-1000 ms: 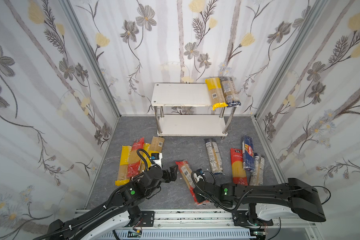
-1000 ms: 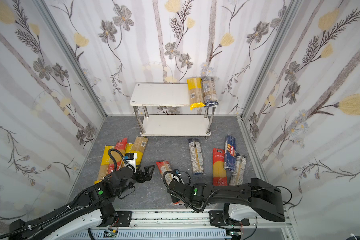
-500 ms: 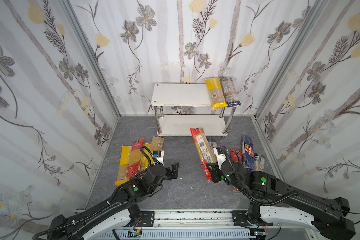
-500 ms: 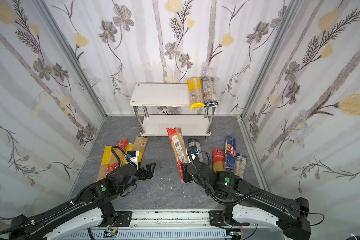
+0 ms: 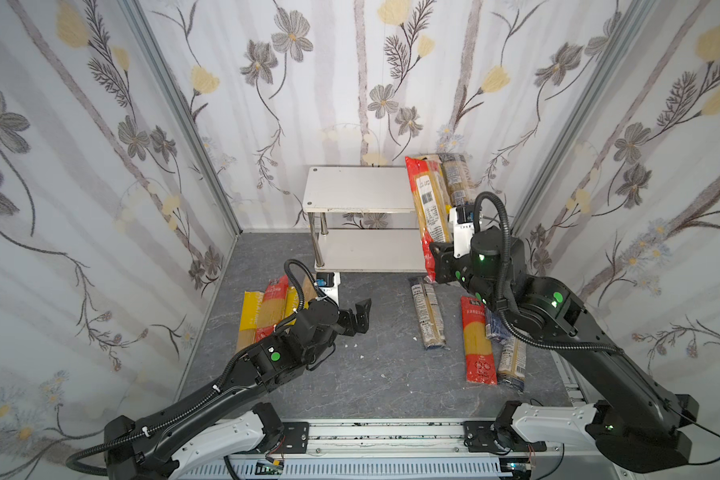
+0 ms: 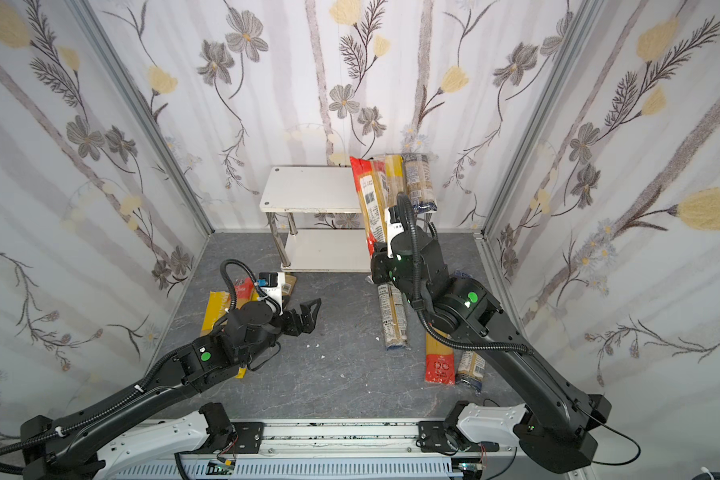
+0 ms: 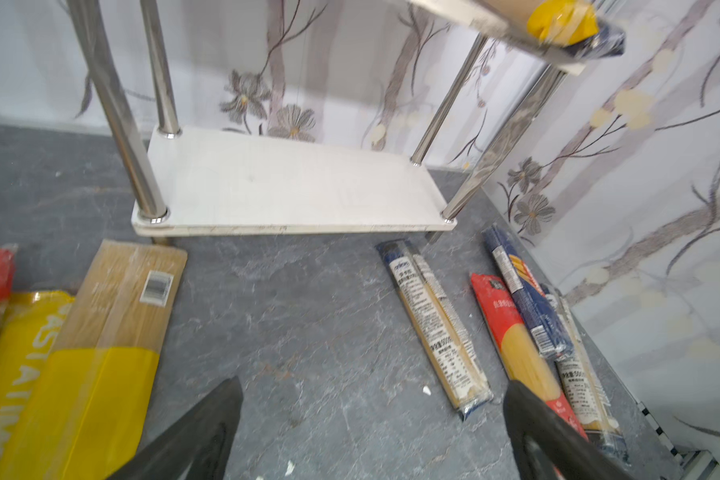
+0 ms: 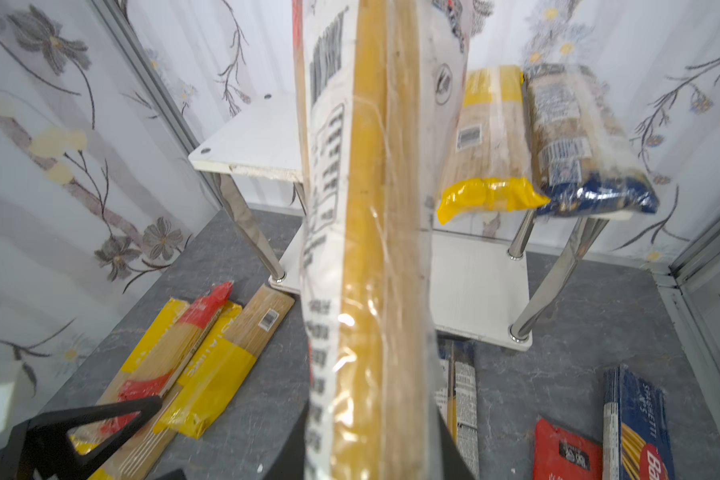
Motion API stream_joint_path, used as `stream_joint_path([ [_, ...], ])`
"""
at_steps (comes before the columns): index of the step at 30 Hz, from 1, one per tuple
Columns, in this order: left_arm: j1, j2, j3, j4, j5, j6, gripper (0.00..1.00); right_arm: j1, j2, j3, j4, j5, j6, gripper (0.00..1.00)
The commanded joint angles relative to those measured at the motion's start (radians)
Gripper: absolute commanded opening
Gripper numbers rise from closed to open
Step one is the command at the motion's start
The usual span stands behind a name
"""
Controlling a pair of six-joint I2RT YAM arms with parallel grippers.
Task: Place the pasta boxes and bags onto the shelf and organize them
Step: 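Lift the red-topped bag with the right gripper up to the top shelf, then lower the red-topped bag onto the top shelf and open the right gripper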
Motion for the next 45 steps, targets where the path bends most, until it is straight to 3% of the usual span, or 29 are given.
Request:
stream_joint_path([
  [1,0.003,0.055,0.110,0.008,-0.012,0.104,1.00,-0.053,0.103,0.149,0.094,-0.023,-0.093,0.19],
  [8,0.017,0.158,0.281,0.008,-0.037,0.196,1.00,-0.179,0.464,0.607,0.010,-0.096,-0.128,0.20],
  [11,0.025,0.165,0.289,0.009,-0.059,0.208,1.00,-0.230,0.580,0.721,-0.003,-0.156,-0.103,0.21],
  [17,0.049,0.136,0.244,0.011,-0.085,0.203,1.00,-0.284,0.685,0.739,0.013,-0.213,-0.066,0.23],
  [28,0.081,0.118,0.200,0.014,-0.069,0.180,1.00,-0.291,0.743,0.740,0.027,-0.171,-0.046,0.24],
  [32,0.084,0.106,0.191,0.014,-0.066,0.177,1.00,-0.291,0.751,0.740,0.042,-0.141,-0.043,0.35],
  [38,0.086,0.069,0.160,0.016,-0.076,0.181,1.00,-0.289,0.754,0.740,0.062,-0.164,-0.042,0.75],
  [45,0.086,-0.002,0.115,0.014,-0.082,0.152,1.00,-0.270,0.708,0.739,0.070,-0.155,-0.059,0.85],
])
